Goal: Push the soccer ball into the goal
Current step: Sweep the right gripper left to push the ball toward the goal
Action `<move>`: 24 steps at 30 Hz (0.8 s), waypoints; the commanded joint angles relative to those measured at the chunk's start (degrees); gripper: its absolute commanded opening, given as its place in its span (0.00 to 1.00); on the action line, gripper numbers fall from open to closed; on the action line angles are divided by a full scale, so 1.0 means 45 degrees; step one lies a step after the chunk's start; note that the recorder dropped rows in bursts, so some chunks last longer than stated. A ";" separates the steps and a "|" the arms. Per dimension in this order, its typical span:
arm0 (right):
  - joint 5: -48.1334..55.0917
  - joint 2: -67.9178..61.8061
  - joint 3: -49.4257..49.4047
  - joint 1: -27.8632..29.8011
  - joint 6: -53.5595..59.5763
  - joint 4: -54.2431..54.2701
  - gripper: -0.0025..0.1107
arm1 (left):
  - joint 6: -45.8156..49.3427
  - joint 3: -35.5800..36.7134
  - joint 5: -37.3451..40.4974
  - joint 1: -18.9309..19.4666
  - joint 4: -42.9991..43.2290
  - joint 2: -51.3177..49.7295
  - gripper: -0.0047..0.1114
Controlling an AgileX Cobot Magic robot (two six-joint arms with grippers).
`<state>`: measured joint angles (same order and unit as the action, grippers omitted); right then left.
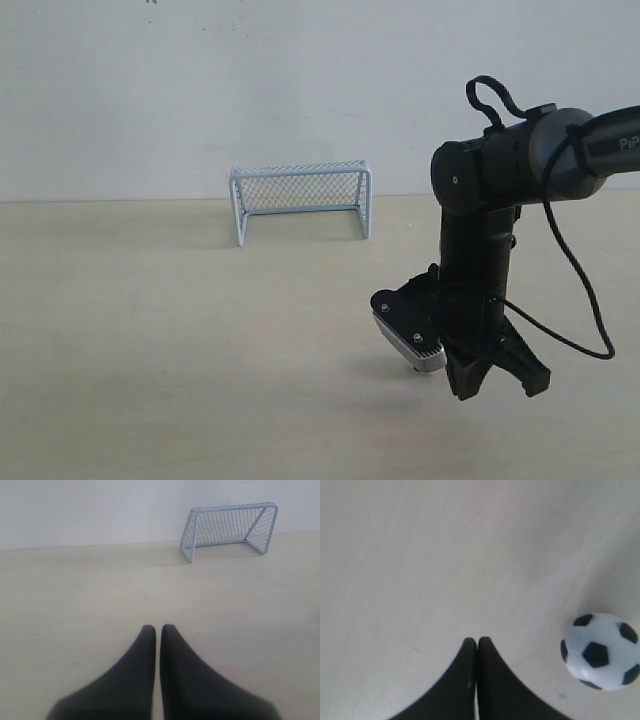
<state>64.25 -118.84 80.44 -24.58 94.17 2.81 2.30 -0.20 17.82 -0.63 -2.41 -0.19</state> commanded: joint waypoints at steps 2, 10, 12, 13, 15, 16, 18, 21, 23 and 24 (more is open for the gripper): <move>-0.0113 0.0019 0.0053 0.0016 -0.0189 -0.0107 0.02 | 0.0060 0.0044 -0.0044 0.0040 0.0025 0.0042 0.08; -1.0586 0.0401 0.0053 -0.0053 -0.8001 0.0458 0.02 | 0.0060 0.0044 -0.0044 0.0040 0.0025 0.0042 0.08; -1.1395 0.0752 0.0053 -0.0053 -0.8577 0.0401 0.02 | 0.0060 0.0044 -0.0044 0.0040 0.0025 0.0042 0.08; -1.1459 0.0999 0.0053 -0.0053 -0.8525 0.0401 0.02 | 0.0060 0.0044 -0.0044 0.0040 0.0025 0.0042 0.08; -1.1332 0.1348 0.0053 -0.0053 -0.8525 0.0401 0.02 | 0.0060 0.0044 -0.0044 0.0040 0.0025 0.0042 0.08; -1.1029 0.1525 0.0053 -0.0053 -0.8551 0.0401 0.02 | 0.0060 0.0044 -0.0044 0.0040 0.0025 0.0042 0.08; -1.0478 0.1840 0.0053 -0.0053 -0.8771 0.0401 0.02 | 0.0060 0.0044 -0.0044 0.0040 0.0025 0.0042 0.08; -0.8298 0.2144 0.0053 0.0001 -1.0825 0.0445 0.02 | 0.0060 0.0044 -0.0044 0.0040 0.0025 0.0042 0.08; -0.6817 0.2144 0.0053 0.0159 -1.2405 0.0191 0.02 | 0.0060 0.0044 -0.0044 0.0040 0.0025 0.0042 0.08; -0.6266 0.2144 0.0053 0.0284 -1.2918 0.0191 0.02 | 0.0060 0.0044 -0.0044 0.0040 0.0025 0.0042 0.08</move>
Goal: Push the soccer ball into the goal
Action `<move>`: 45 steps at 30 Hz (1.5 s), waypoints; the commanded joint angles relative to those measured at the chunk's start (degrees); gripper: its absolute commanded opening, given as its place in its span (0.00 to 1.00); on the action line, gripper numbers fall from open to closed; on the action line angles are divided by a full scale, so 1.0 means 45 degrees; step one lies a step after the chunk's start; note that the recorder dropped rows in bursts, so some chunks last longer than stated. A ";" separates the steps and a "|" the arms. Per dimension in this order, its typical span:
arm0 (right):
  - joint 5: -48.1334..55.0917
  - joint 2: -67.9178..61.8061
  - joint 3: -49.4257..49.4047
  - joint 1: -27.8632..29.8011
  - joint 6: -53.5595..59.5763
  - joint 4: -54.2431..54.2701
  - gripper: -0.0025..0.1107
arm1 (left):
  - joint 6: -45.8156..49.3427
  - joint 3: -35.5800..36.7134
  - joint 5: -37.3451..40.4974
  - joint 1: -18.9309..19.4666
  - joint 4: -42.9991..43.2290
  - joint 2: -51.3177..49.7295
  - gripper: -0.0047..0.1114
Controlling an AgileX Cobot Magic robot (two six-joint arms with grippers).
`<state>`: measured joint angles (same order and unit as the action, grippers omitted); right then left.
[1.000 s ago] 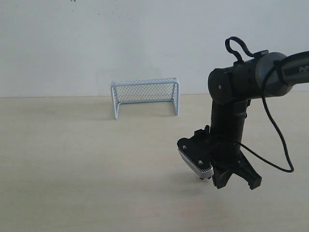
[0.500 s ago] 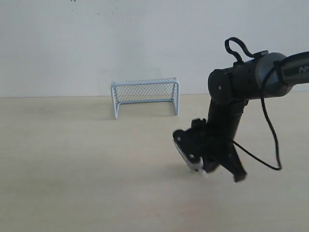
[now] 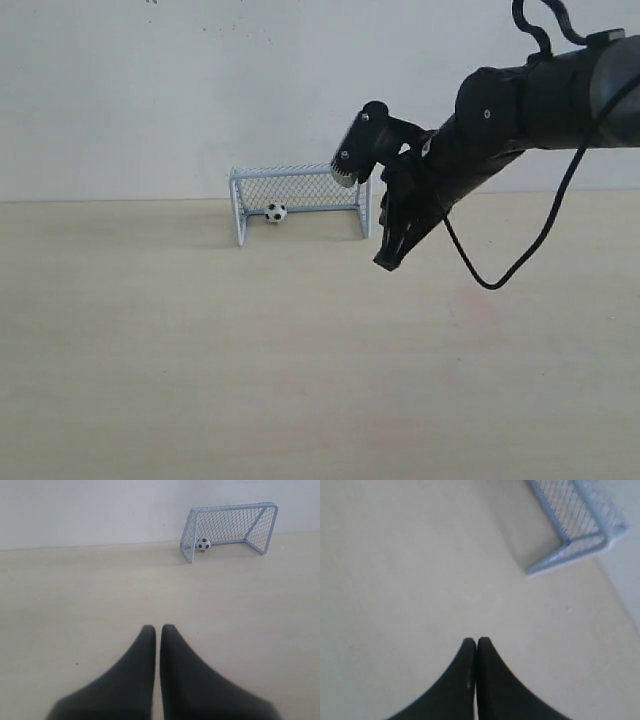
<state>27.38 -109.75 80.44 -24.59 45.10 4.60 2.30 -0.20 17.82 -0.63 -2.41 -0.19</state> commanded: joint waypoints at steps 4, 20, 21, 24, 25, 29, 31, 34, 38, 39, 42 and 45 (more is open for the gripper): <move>0.4802 0.0505 0.0053 0.0945 -0.3846 -0.0441 0.02 | 0.0060 0.0044 -0.0044 0.0040 0.0025 0.0042 0.08; 0.3197 0.7216 -0.2550 0.1543 -0.8178 -0.0595 0.02 | 0.0060 0.0044 -0.0044 0.0040 0.0025 0.0042 0.08; 0.2712 0.7640 -0.3015 0.1543 -0.8380 -0.0639 0.02 | 0.0060 0.0044 -0.0044 0.0040 0.0025 0.0042 0.08; 0.0952 0.9202 -0.4743 0.1543 -0.9377 -0.1235 0.02 | 0.0060 0.0044 -0.0044 0.0040 0.0025 0.0042 0.08; 0.0384 0.9670 -0.5448 0.1543 -0.9886 -0.1486 0.02 | 0.0060 0.0044 -0.0044 0.0040 0.0025 0.0042 0.08; -0.0784 1.1190 -0.7524 0.1543 -1.1090 -0.2043 0.02 | 0.0060 0.0044 -0.0044 0.0040 0.0025 0.0042 0.08; -0.1433 1.1796 -0.8486 0.1543 -1.1828 -0.2204 0.02 | 0.0060 0.0044 -0.0044 0.0040 0.0025 0.0042 0.08; -0.2963 1.2748 -0.9991 0.1543 -1.2337 -0.2192 0.02 | 0.0060 0.0044 -0.0044 0.0040 0.0025 0.0042 0.08; -0.4453 1.4073 -1.1730 0.1543 -1.2357 -0.2159 0.02 | 0.0060 0.0044 -0.0044 0.0040 0.0025 0.0042 0.08; -0.4358 1.4391 -1.1982 0.1543 -1.2357 -0.2136 0.02 | 0.0060 0.0044 -0.0044 0.0040 0.0025 0.0042 0.08; -0.4057 1.5095 -1.2382 0.1543 -1.2357 -0.2136 0.02 | 0.0060 0.0044 -0.0044 0.0040 0.0025 0.0042 0.08; -0.3975 1.5496 -1.2387 0.1543 -1.2357 -0.2136 0.02 | 0.0060 0.0044 -0.0044 0.0040 0.0025 0.0042 0.08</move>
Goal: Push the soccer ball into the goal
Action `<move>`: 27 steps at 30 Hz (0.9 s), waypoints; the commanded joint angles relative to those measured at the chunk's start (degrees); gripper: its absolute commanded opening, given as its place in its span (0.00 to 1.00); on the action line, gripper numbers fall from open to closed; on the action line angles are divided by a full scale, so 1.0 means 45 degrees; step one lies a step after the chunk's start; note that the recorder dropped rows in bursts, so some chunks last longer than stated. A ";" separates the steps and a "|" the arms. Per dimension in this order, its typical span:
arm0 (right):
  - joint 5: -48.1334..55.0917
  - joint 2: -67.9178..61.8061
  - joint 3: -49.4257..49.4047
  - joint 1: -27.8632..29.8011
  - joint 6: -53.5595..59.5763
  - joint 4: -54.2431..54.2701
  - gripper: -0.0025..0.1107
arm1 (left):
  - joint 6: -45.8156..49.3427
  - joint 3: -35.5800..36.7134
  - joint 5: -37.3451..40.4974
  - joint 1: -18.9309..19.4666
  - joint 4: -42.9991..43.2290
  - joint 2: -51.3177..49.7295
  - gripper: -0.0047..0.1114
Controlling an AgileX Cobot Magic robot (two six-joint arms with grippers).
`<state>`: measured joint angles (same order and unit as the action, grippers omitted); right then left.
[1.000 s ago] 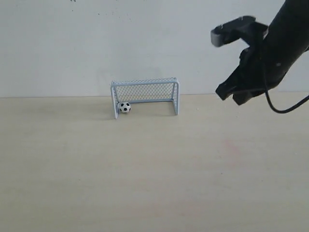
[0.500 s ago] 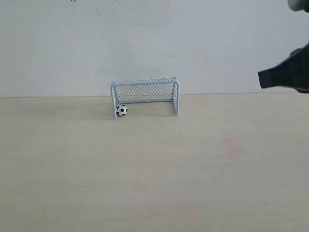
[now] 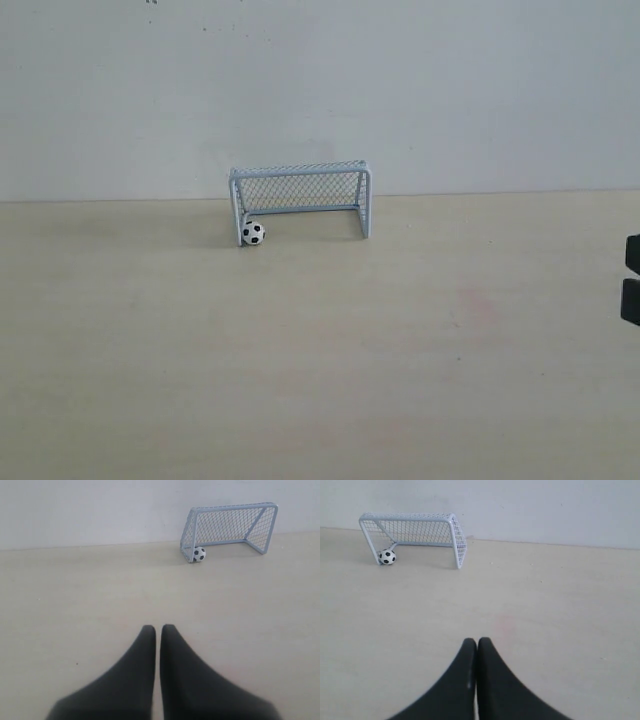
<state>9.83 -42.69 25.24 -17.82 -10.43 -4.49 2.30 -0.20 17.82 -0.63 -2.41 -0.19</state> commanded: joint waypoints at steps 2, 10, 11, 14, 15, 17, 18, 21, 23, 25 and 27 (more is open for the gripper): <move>-0.0139 0.0695 -0.0120 0.0038 -0.0018 -0.0115 0.02 | 0.0060 0.0044 -0.0044 0.0040 0.0025 0.0042 0.08; -0.0139 0.0733 -0.0120 0.0038 -0.0018 -0.0115 0.02 | 0.0060 0.0044 -0.0044 0.0040 0.0025 0.0042 0.08; -0.0139 0.0857 -0.0120 0.0012 -0.0018 -0.0115 0.02 | 0.0060 0.0044 -0.0044 0.0040 0.0025 0.0042 0.08; -0.0139 0.1576 -0.0120 0.0037 -0.0018 -0.0115 0.02 | 0.0060 0.0044 -0.0044 0.0040 0.0025 0.0042 0.08; -0.0139 0.1805 -0.0120 0.0037 0.0238 -0.0258 0.02 | 0.0060 0.0044 -0.0044 0.0040 0.0025 0.0042 0.08; -0.0077 0.2452 -0.0120 0.0037 0.1008 -0.0811 0.02 | 0.0060 0.0044 -0.0044 0.0040 0.0049 0.0042 0.08; -0.0054 0.2735 -0.0120 0.0037 0.1262 -0.0840 0.02 | 0.0060 0.0044 -0.0044 0.0040 0.0049 0.0042 0.08; -0.0054 0.3776 -0.0120 0.0037 0.1370 -0.0840 0.02 | 0.0060 0.0044 -0.0044 0.0040 0.0049 0.0042 0.08; -0.0018 0.4391 -0.0120 0.0037 0.1370 -0.0840 0.02 | 0.0060 0.0044 -0.0044 0.0040 0.0049 0.0042 0.08; 0.0226 0.4803 -0.0120 0.0037 0.1370 -0.0840 0.02 | 0.0060 0.0044 -0.0044 0.0040 0.0049 0.0042 0.08; 0.0557 0.5073 -0.0120 0.0211 0.1370 -0.0840 0.02 | 0.0060 0.0044 -0.0044 0.0040 0.0049 0.0042 0.08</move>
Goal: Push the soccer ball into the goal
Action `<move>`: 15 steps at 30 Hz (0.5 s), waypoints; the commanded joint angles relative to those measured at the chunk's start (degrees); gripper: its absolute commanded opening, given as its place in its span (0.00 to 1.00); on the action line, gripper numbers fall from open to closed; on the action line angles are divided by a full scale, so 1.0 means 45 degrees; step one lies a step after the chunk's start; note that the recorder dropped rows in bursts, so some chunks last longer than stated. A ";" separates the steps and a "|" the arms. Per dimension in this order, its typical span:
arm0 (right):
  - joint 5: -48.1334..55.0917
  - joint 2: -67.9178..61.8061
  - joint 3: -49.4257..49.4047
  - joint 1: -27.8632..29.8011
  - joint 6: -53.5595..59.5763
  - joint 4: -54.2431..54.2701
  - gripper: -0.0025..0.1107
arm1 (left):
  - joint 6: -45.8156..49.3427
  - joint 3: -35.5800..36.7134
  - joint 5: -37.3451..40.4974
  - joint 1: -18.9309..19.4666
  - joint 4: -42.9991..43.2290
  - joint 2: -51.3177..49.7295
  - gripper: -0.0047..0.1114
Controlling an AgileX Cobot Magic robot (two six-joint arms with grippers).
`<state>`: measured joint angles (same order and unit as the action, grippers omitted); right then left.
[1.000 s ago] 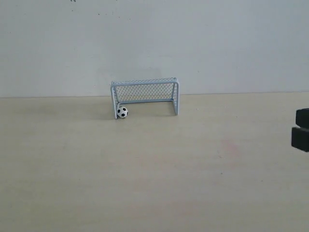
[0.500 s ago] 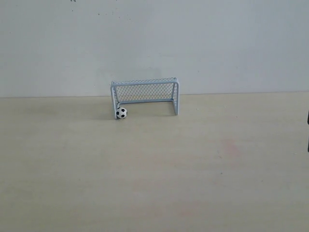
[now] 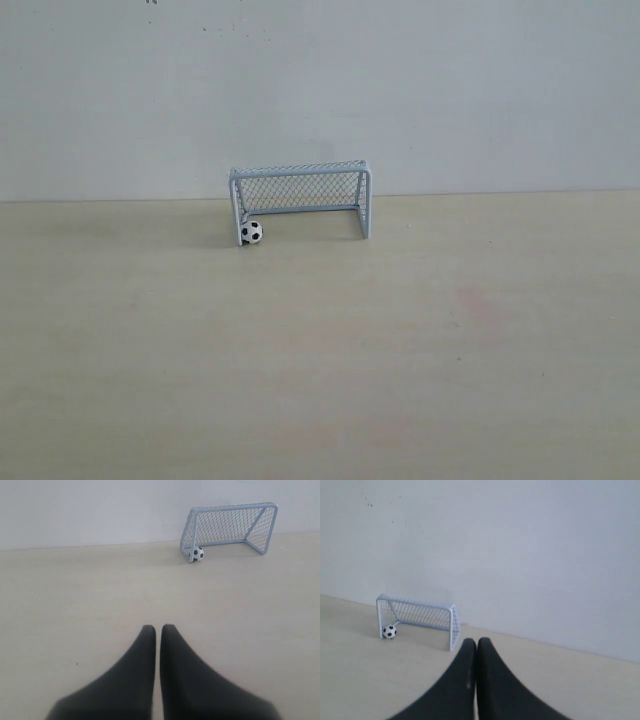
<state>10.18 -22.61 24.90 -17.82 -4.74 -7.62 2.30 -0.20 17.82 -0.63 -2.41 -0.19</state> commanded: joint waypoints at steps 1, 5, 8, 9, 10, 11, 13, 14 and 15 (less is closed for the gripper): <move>0.0626 0.0662 -0.0045 0.0435 0.0106 -0.0145 0.02 | 0.0060 0.0044 -0.0044 0.0040 0.0049 0.0042 0.08; 0.0616 0.0689 -0.0378 0.1774 0.0078 -0.0145 0.02 | 0.0060 0.0044 -0.0044 0.0040 0.0049 0.0042 0.08; -0.0514 0.0709 -0.1268 0.2723 0.0078 -0.0076 0.02 | 0.0060 0.0044 -0.0044 0.0040 0.0049 0.0042 0.08; -0.0877 0.0739 -0.1624 0.2999 0.0078 -0.0049 0.02 | 0.0060 0.0044 -0.0044 0.0040 0.0049 0.0042 0.08; -0.1183 0.0771 -0.1925 0.3169 0.0052 -0.0049 0.02 | 0.0060 0.0044 -0.0044 0.0040 0.0049 0.0042 0.08; -0.1540 0.0874 -0.2316 0.3327 0.0052 -0.0049 0.02 | 0.0060 0.0044 -0.0044 0.0040 0.0049 0.0042 0.08; -0.2039 0.1127 -0.2988 0.3463 0.0078 -0.0049 0.02 | 0.0060 0.0044 -0.0044 0.0040 0.0049 0.0042 0.08; -0.2262 0.1319 -0.3351 0.3463 0.0078 -0.0049 0.02 | 0.0060 0.0044 -0.0044 0.0040 0.0049 0.0042 0.08; -0.2429 0.1526 -0.3680 0.3463 0.0078 -0.0049 0.02 | 0.0060 0.0044 -0.0044 0.0040 0.0049 0.0042 0.08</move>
<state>2.66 -17.77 11.93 -2.83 -4.64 -7.91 2.30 -0.20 17.82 -0.63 -2.41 -0.19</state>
